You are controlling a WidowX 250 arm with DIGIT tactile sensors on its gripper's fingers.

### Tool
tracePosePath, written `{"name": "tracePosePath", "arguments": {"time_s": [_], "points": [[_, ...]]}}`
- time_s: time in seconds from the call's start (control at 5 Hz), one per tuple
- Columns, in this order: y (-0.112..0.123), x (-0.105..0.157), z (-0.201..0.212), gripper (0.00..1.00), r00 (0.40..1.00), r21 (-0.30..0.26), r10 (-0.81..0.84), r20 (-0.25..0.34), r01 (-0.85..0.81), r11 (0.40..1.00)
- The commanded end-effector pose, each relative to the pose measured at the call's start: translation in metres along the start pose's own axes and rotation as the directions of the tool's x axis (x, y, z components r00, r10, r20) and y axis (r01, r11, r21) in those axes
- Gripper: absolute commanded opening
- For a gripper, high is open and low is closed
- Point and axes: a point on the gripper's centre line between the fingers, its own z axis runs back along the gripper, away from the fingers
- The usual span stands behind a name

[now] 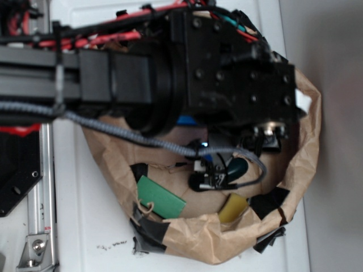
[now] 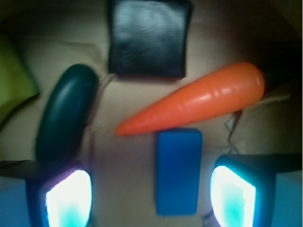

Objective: Grab the blue block.

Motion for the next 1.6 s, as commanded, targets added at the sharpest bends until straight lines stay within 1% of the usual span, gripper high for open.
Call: {"name": "tracePosePath", "arguments": {"time_s": [0.0,0.2,0.4,0.6,0.8,1.0,1.2,1.4], "points": [[0.040,-0.015,-0.029,1.00,1.000,0.011,0.021,0.021,-0.021,1.000],[0.042,-0.012,-0.047,1.00,0.998,-0.001,0.058,-0.019,-0.058,0.998],[0.028,-0.015,-0.055,0.36,0.979,-0.092,0.199,-0.048,-0.203,0.975],[0.024,-0.019,-0.057,0.00,0.963,-0.100,0.262,-0.061,-0.267,0.959],[0.024,-0.020,-0.043,0.00,0.962,-0.080,0.270,-0.050,-0.273,0.959],[0.017,-0.022,0.007,0.00,0.959,-0.125,0.270,0.084,-0.258,0.958],[0.009,-0.032,0.056,0.00,0.933,-0.162,0.323,0.156,-0.299,0.941],[0.001,-0.046,0.105,0.00,0.919,-0.161,0.342,0.198,-0.313,0.936]]}}
